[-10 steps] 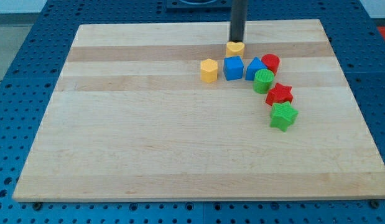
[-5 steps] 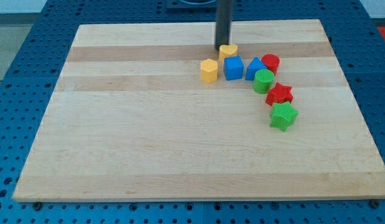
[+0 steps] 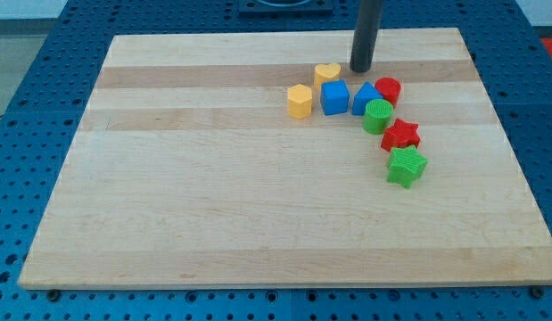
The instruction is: Move the yellow heart to the left side of the yellow hexagon
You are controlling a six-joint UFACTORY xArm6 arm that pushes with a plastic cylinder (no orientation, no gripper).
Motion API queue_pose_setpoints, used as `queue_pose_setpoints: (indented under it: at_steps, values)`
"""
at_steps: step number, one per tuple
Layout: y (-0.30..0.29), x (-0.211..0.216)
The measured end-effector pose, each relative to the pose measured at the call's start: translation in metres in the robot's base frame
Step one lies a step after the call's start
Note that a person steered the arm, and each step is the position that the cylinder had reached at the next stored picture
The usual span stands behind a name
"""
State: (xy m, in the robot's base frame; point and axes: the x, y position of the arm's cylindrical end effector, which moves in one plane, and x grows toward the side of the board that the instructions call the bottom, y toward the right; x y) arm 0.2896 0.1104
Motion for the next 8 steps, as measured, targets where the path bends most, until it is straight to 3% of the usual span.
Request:
queue_pose_setpoints:
  at_steps: [2, 4, 5, 8]
  values:
    - [-0.026, 0.019]
    - [-0.12, 0.019]
    - [-0.139, 0.019]
    - [-0.179, -0.014]
